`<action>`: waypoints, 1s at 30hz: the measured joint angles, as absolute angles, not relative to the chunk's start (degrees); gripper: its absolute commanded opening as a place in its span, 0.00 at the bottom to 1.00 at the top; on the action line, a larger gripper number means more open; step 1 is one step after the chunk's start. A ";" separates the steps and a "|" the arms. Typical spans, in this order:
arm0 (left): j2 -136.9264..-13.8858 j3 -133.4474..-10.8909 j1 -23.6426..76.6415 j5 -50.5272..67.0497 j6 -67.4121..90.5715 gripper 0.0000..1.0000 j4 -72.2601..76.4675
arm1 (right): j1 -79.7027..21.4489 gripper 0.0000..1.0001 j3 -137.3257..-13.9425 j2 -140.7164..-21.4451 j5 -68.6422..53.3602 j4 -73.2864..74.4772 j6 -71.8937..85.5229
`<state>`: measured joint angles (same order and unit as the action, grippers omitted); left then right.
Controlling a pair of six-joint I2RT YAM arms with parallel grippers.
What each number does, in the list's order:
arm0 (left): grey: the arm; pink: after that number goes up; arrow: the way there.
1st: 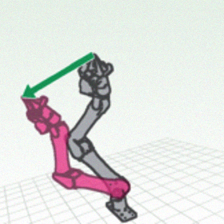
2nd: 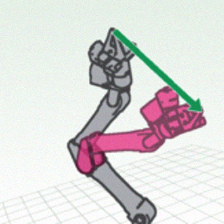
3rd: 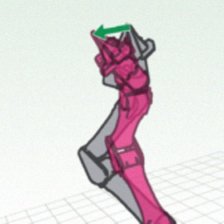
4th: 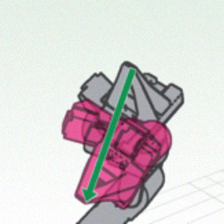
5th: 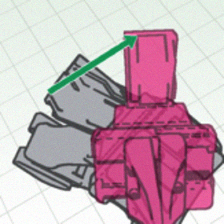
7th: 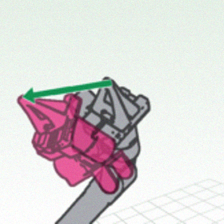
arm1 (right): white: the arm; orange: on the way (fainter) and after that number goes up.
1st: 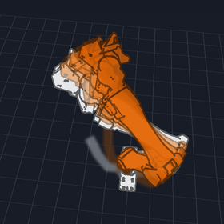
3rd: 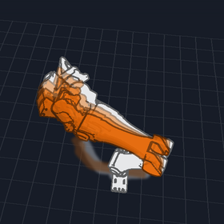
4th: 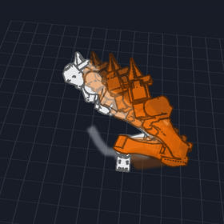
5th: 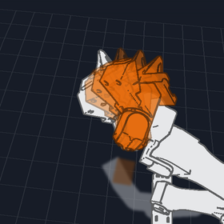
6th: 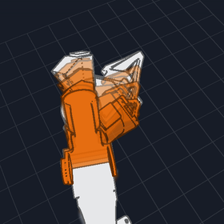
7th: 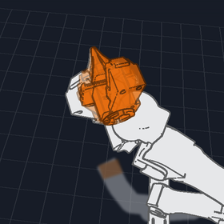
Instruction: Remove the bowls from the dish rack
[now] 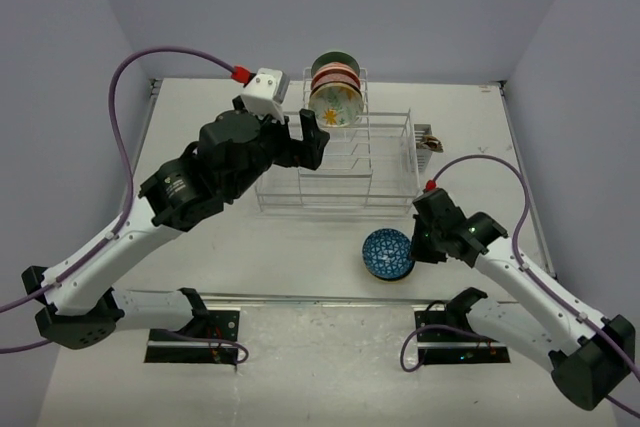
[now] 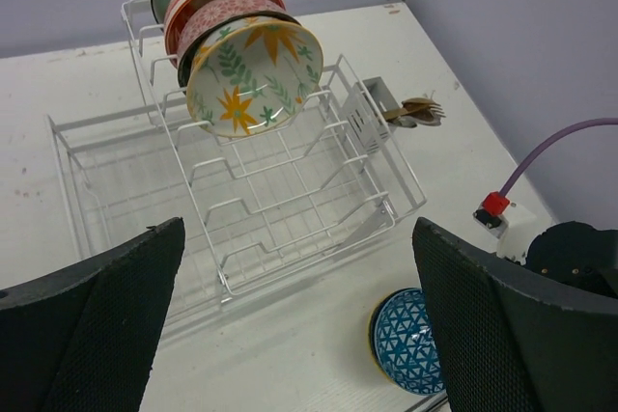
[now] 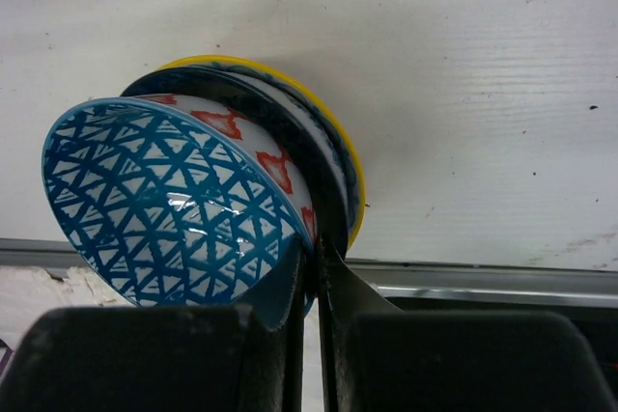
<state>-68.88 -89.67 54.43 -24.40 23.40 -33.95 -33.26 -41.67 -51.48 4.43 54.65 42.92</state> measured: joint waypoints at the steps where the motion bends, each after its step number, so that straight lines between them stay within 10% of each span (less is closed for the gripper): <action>1: -68.88 -89.38 54.43 -24.43 23.27 1.00 -33.95 | -33.17 0.00 -40.93 -51.53 4.12 54.08 43.18; 24: -68.82 -88.20 54.43 -24.45 21.89 1.00 -33.93 | -32.27 0.05 -39.13 -49.52 3.14 51.96 46.50; 30: -68.82 -88.23 54.43 -24.71 21.82 1.00 -33.98 | -32.18 0.38 -39.16 -50.54 3.36 51.96 47.33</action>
